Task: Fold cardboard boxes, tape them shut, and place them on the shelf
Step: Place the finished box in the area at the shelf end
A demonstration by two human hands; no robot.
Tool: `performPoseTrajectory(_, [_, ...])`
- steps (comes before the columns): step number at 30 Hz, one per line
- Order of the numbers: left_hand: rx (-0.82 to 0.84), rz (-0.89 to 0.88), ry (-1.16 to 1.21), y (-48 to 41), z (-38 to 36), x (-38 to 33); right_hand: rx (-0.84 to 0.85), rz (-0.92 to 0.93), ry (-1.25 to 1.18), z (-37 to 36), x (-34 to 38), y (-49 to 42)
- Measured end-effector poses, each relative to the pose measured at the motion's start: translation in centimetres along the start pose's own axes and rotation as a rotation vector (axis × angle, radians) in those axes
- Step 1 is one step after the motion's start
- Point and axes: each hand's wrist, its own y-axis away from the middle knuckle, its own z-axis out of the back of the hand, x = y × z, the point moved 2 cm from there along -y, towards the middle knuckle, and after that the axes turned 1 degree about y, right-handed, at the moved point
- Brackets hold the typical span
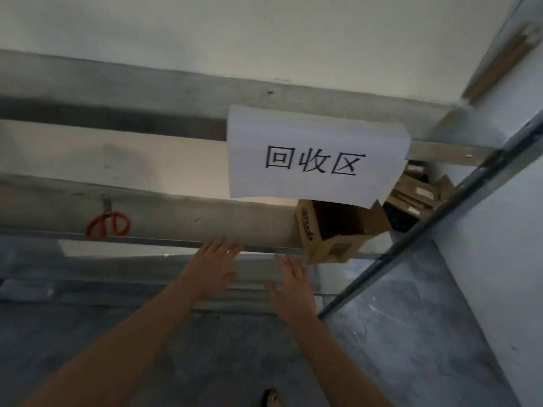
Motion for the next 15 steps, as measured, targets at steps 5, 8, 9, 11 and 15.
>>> performPoseTrajectory(5, [-0.009, 0.156, -0.077, 8.4, 3.4, 10.0, -0.037, 0.328, 0.197, -5.5, 12.9, -1.7])
performPoseTrajectory(8, [-0.036, 0.262, -0.095, 14.7, 5.5, 16.7, 0.002, 0.416, 0.258, -10.0, 22.1, -1.9])
performPoseTrajectory(9, [-0.073, 0.267, -0.097, 16.7, 6.1, 18.9, 0.007, 0.446, 0.274, -11.4, 25.2, -1.8])
performPoseTrajectory(11, [-0.097, 0.309, -0.128, 20.9, 7.1, 23.5, 0.026, 0.49, 0.296, -14.2, 30.9, -1.5])
performPoseTrajectory(15, [-0.092, 0.445, -0.138, 29.1, 8.8, 32.3, 0.078, 0.563, 0.308, -19.2, 41.3, -1.0])
